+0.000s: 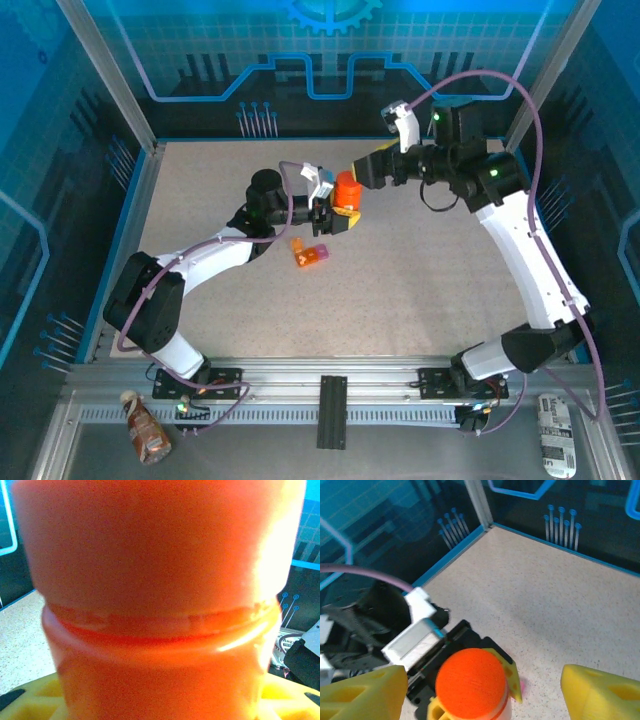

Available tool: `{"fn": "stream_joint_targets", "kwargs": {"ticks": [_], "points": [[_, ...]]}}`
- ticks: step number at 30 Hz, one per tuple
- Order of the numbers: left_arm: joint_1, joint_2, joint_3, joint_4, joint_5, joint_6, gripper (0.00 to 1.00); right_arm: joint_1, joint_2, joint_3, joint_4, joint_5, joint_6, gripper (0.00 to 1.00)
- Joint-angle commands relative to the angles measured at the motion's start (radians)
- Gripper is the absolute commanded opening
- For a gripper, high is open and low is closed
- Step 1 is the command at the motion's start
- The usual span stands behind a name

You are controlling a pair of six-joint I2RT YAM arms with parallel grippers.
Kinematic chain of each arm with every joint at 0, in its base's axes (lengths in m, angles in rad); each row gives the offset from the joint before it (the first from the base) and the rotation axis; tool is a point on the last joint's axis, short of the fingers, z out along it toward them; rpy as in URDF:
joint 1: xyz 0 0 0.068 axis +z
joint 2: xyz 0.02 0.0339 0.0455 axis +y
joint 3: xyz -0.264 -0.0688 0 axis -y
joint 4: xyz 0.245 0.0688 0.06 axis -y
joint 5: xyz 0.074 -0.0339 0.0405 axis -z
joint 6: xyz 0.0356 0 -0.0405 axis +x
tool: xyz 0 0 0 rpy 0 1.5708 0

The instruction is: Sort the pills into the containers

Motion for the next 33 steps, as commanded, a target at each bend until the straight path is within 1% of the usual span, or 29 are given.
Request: {"fn": "stream_joint_targets", "kwargs": {"ticks": [1,4,8,13,19,22,28,31,32,33], "points": [[-0.005,-0.016,0.023,0.037,0.028,0.008,0.00,0.015,0.083,0.115,-0.259,-0.111,-0.197,0.81],[-0.005,-0.012,0.025,0.037,0.034,0.003,0.00,0.050,0.132,0.173,-0.333,-0.042,-0.248,0.81],[-0.004,-0.014,0.026,0.036,0.035,0.002,0.00,0.085,0.161,0.192,-0.356,0.022,-0.271,0.81],[-0.005,-0.019,0.024,0.031,0.038,0.004,0.00,0.091,0.179,0.193,-0.349,0.041,-0.265,0.78],[-0.004,-0.020,0.023,0.031,0.039,0.003,0.00,0.091,0.194,0.189,-0.331,0.035,-0.252,0.70],[-0.004,-0.019,0.023,0.033,0.041,0.001,0.00,0.092,0.203,0.184,-0.315,0.035,-0.237,0.61],[-0.005,-0.017,0.022,0.034,0.043,0.000,0.00,0.091,0.197,0.152,-0.245,0.037,-0.192,0.36],[-0.005,-0.014,0.022,0.038,0.034,-0.006,0.01,0.088,0.178,0.108,-0.181,0.040,-0.151,0.26],[-0.004,-0.013,0.020,0.042,0.026,-0.007,0.08,0.086,0.173,0.094,-0.162,0.045,-0.137,0.22],[-0.005,-0.011,0.018,0.049,0.015,-0.009,0.19,0.084,0.163,0.072,-0.129,0.055,-0.117,0.20]]}}
